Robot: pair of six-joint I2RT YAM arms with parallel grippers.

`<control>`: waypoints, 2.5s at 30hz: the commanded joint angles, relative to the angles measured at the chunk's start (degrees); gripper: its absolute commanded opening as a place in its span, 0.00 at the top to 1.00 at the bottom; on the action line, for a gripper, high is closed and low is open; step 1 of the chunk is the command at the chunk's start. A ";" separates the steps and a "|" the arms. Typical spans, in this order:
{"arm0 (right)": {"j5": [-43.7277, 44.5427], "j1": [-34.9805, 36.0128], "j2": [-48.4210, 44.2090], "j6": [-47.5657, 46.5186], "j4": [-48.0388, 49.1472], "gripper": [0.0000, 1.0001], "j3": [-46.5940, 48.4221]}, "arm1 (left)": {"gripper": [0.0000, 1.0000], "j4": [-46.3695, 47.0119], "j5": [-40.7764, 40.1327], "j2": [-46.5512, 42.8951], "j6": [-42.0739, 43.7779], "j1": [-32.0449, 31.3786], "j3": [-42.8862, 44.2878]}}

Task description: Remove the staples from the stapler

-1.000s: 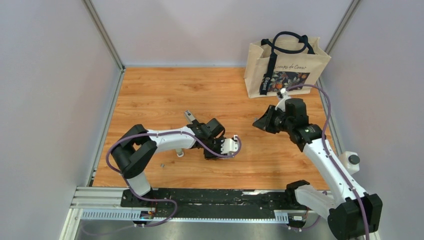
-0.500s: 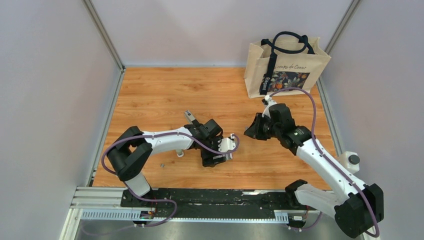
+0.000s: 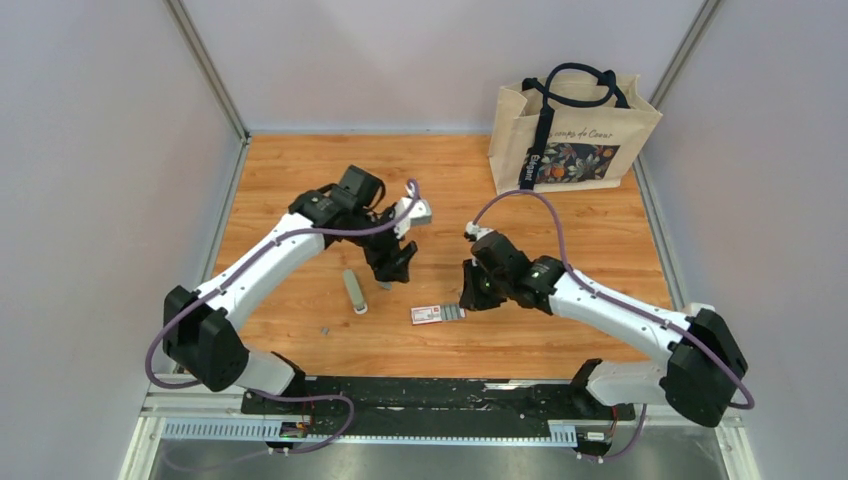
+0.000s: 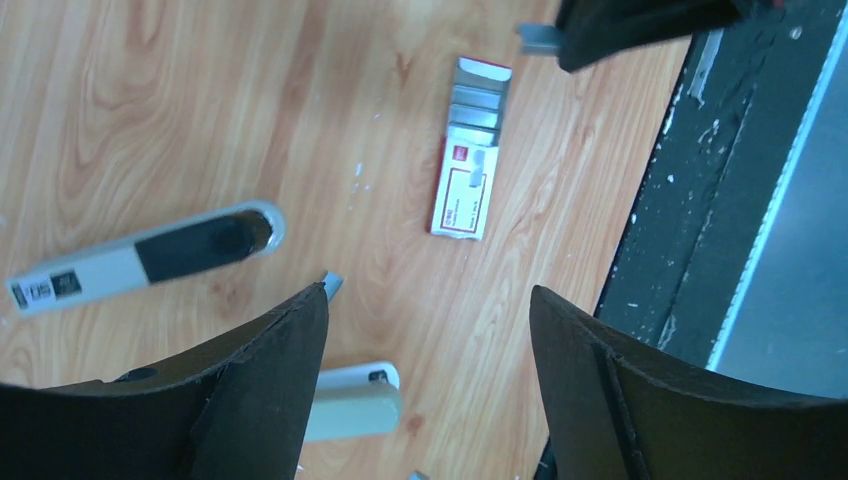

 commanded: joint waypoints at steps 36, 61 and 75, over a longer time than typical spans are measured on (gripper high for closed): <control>9.40 11.04 25.50 0.01 -2.69 1.00 12.90 | 0.23 -3.02 1.32 -6.81 -4.63 9.53 -7.58; 7.29 8.85 24.79 -0.87 -5.50 1.00 14.30 | 0.24 -1.71 1.23 -9.27 -5.24 9.53 -9.43; 6.06 8.85 26.99 -0.87 -5.68 1.00 15.28 | 0.24 -1.44 0.62 -10.06 -5.07 9.53 -9.95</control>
